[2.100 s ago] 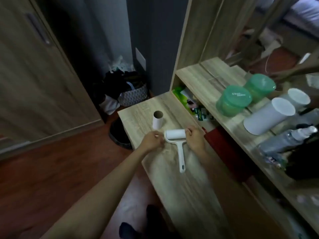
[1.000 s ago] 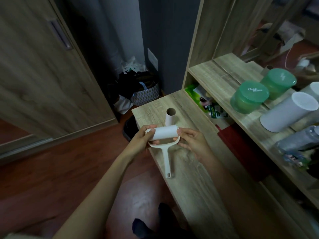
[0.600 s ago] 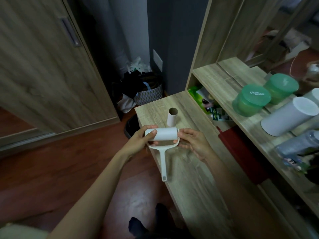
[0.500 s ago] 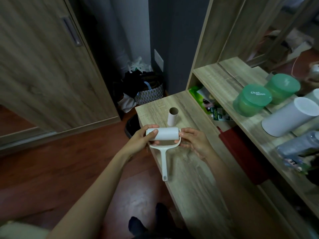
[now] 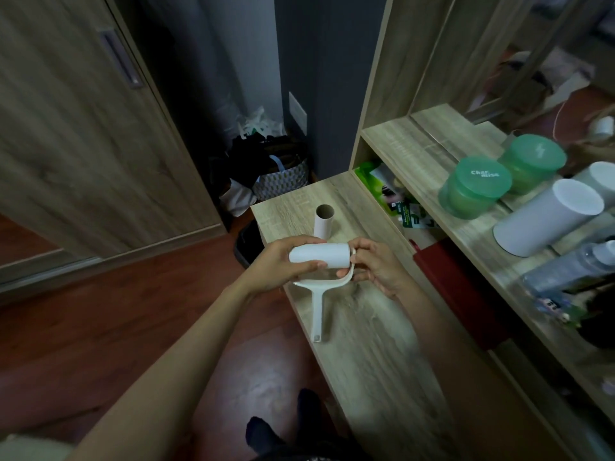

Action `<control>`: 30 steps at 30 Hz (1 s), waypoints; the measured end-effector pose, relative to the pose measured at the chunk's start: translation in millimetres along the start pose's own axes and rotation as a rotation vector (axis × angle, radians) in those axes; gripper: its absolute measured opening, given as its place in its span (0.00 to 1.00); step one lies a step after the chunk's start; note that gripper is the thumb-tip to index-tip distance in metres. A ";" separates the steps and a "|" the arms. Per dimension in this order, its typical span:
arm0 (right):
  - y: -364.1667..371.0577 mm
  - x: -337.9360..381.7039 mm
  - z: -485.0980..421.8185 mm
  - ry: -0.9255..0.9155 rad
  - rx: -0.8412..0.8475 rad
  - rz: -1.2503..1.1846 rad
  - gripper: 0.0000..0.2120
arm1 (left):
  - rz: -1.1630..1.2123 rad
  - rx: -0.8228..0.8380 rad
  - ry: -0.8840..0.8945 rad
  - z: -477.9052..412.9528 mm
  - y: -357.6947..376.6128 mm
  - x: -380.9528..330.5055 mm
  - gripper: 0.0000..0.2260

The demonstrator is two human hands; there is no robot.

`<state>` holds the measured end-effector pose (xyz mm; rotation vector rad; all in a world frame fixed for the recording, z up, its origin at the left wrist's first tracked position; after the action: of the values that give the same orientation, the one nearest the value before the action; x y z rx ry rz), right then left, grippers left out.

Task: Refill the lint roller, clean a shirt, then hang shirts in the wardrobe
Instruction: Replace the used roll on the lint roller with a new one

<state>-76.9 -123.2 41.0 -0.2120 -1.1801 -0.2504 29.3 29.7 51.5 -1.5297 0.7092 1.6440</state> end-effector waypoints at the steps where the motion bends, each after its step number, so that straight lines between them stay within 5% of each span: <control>1: -1.0 -1.6 -0.9 0.003 -0.009 0.023 0.06 | -0.004 -0.021 0.005 -0.9 1.2 3.5 0.17; 8: -4.0 -15.9 -3.9 0.072 0.070 -0.166 0.02 | 0.078 -0.112 -0.053 -3.7 10.1 27.5 0.13; 11: -10.0 -21.3 -4.6 0.068 0.055 -0.053 0.07 | 0.130 -0.120 -0.098 -6.7 16.2 38.6 0.13; 25: -29.1 -48.0 -11.2 -0.058 -0.509 0.401 0.07 | 0.410 -0.297 -0.374 -21.6 66.2 89.8 0.15; 30: -39.1 -57.4 -8.8 -0.095 -0.537 0.431 0.06 | 0.645 -0.382 -0.525 -27.6 79.5 100.4 0.13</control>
<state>-101.5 -158.3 -14.3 -0.9459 -1.1111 -0.1725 -19.7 -20.6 -59.1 -1.0586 0.6498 2.6599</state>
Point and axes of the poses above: each hand's wrist, its own z-axis away from the middle knuckle, its own y-axis out of the palm, x = y × z, the point moved 5 cm from there along -z, towards the middle knuckle, and after that the axes turned 10 degrees about z, right-handed, at the moved point
